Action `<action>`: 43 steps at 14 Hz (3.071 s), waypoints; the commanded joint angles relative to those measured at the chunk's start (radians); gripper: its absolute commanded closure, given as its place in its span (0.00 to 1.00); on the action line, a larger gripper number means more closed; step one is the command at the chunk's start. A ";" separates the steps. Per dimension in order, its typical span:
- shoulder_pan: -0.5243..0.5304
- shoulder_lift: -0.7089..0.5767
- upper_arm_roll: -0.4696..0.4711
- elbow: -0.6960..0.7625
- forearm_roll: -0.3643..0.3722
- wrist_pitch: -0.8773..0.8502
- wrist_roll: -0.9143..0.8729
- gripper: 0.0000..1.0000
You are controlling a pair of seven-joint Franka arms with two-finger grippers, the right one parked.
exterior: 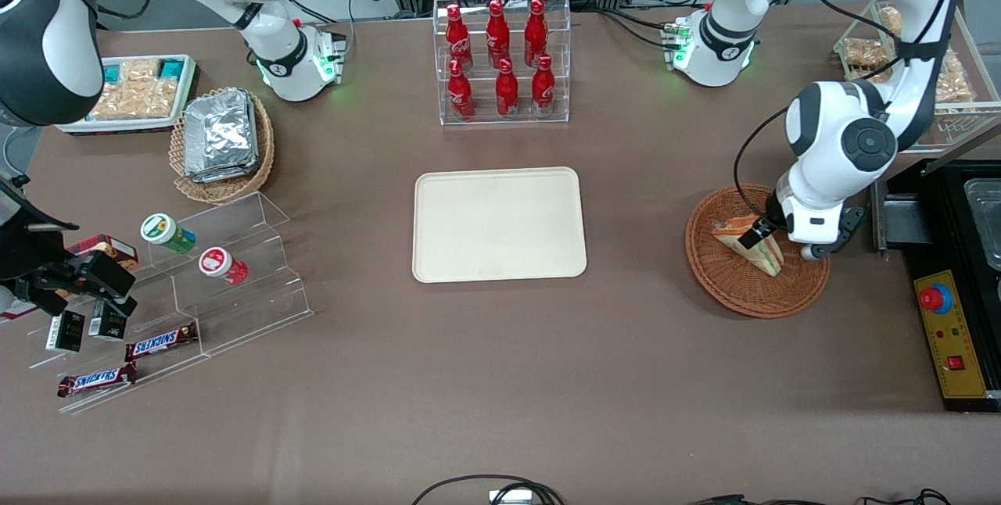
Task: Place sandwich from basket to tray
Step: 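Close the left gripper on the sandwich and lift it from the basket, then carry the held sandwich over to the cream tray and lower it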
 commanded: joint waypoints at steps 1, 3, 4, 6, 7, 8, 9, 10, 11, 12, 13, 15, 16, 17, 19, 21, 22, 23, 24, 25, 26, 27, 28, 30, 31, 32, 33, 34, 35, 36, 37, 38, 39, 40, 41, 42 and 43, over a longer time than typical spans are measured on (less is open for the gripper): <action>0.005 0.014 0.007 -0.053 0.017 0.090 -0.038 0.00; 0.006 0.037 0.010 -0.057 0.015 0.110 -0.045 0.00; 0.006 0.049 0.010 -0.057 0.015 0.121 -0.045 0.00; 0.006 0.061 0.010 -0.055 0.015 0.130 -0.054 0.00; 0.006 0.066 0.010 -0.054 0.014 0.133 -0.070 0.02; 0.006 0.075 0.010 -0.054 0.015 0.147 -0.089 0.19; 0.006 0.083 0.010 -0.052 0.015 0.152 -0.109 0.54; 0.006 0.086 0.010 -0.049 0.014 0.152 -0.115 0.85; 0.006 0.089 0.010 -0.047 0.015 0.152 -0.115 1.00; 0.005 0.092 0.010 -0.044 0.014 0.152 -0.117 1.00; 0.006 0.092 0.010 -0.044 0.014 0.152 -0.120 1.00; 0.005 0.083 0.010 -0.041 0.015 0.147 -0.118 1.00; 0.005 0.075 0.010 -0.038 0.015 0.143 -0.118 1.00; 0.005 0.058 0.010 -0.034 0.015 0.133 -0.117 1.00; 0.000 0.023 0.008 0.014 0.018 0.027 -0.106 1.00; -0.009 -0.001 -0.002 0.118 0.053 -0.148 -0.101 1.00; -0.020 -0.005 -0.021 0.177 0.061 -0.229 -0.095 1.00; -0.023 -0.005 -0.045 0.233 0.060 -0.290 -0.068 1.00; -0.023 -0.008 -0.074 0.277 0.060 -0.345 -0.040 1.00; -0.023 -0.008 -0.103 0.316 0.060 -0.386 -0.016 1.00; -0.023 -0.008 -0.140 0.345 0.058 -0.413 0.009 1.00; -0.023 -0.008 -0.180 0.357 0.055 -0.422 0.023 1.00; -0.023 -0.006 -0.223 0.368 0.055 -0.424 0.023 1.00; -0.023 0.006 -0.321 0.385 0.058 -0.419 0.017 1.00; -0.023 0.008 -0.361 0.390 0.060 -0.416 0.018 1.00; -0.023 0.011 -0.395 0.391 0.063 -0.410 0.026 1.00; -0.028 0.017 -0.424 0.391 0.082 -0.407 0.026 1.00; -0.041 0.029 -0.447 0.391 0.113 -0.398 0.026 1.00; -0.064 0.040 -0.464 0.391 0.127 -0.384 0.026 1.00; -0.101 0.055 -0.469 0.391 0.132 -0.365 0.023 1.00; -0.144 0.073 -0.467 0.391 0.138 -0.350 0.021 1.00; -0.173 0.093 -0.467 0.390 0.162 -0.339 0.009 1.00; -0.198 0.115 -0.467 0.391 0.184 -0.336 0.005 1.00; -0.221 0.136 -0.469 0.394 0.192 -0.332 0.002 1.00; -0.236 0.155 -0.467 0.396 0.192 -0.319 -0.005 1.00; -0.253 0.173 -0.469 0.393 0.193 -0.307 -0.006 1.00; -0.267 0.198 -0.467 0.394 0.195 -0.296 -0.008 1.00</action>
